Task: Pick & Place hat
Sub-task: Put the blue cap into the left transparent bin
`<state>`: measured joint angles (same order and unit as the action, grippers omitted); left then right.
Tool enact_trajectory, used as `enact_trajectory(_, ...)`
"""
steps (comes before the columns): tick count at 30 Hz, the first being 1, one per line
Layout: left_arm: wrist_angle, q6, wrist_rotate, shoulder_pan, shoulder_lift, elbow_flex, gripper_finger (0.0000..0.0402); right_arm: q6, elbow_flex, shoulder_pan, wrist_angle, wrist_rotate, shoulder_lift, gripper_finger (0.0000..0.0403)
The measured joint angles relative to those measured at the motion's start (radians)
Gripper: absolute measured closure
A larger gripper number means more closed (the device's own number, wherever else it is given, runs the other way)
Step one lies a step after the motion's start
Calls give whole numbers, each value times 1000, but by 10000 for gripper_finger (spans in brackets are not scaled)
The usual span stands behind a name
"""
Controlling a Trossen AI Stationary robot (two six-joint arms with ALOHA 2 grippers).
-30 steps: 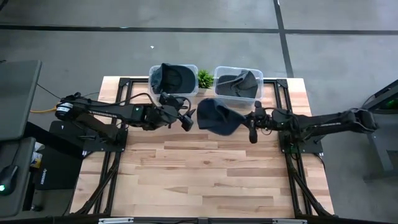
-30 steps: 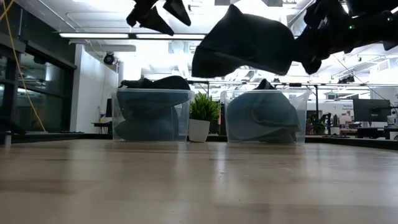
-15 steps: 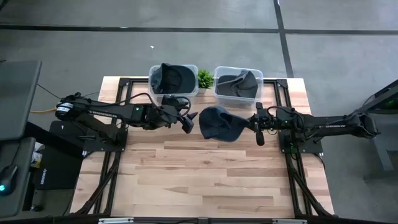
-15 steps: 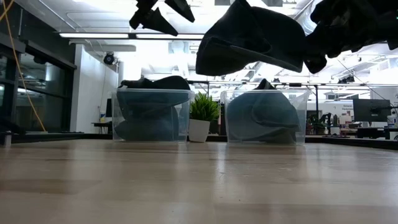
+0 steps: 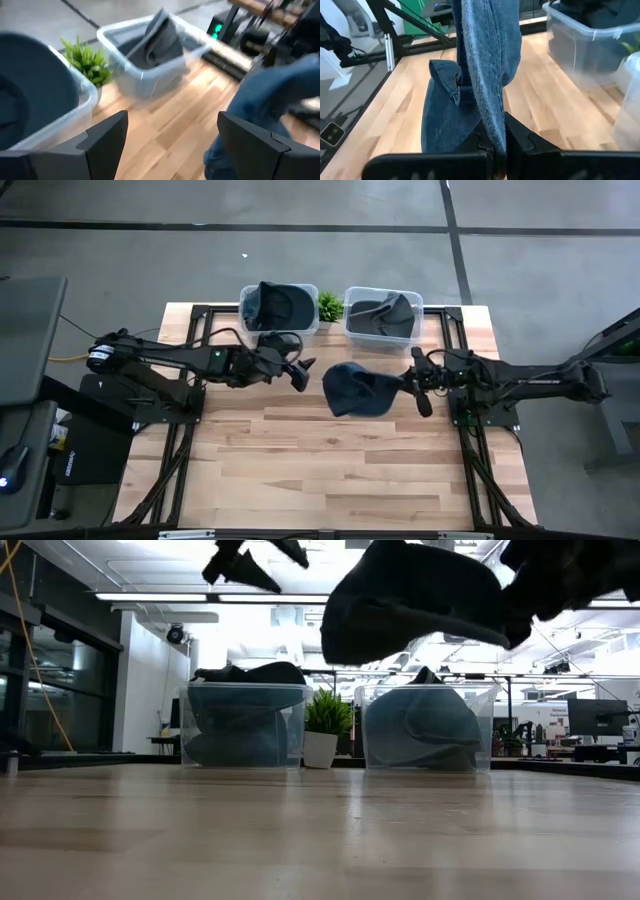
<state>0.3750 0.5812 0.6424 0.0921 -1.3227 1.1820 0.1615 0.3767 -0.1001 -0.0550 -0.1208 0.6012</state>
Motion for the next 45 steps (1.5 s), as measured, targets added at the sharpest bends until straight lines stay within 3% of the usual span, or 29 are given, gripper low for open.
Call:
enact_trajectory(6,-14,20,7,0,25,2,96,-47,106,0,-96,2,0,398)
enact_trajectory(13,-17,90,0,0,75,0,96,-76,134,-9,-165,11,1,398)
enact_trajectory(17,-9,160,43,-1,116,1,96,-75,134,-22,-150,2,1,398)
enact_trajectory(26,-4,288,17,-29,130,0,96,-59,134,-83,-68,-106,1,398)
enact_trajectory(30,12,328,-93,-131,130,0,96,-56,134,-157,-35,-182,7,398)
enact_trajectory(35,-30,334,-331,-279,130,0,96,-53,179,-229,-22,-286,74,398)
enact_trajectory(45,-58,317,-531,-369,130,0,96,-89,323,-235,-29,-273,202,398)
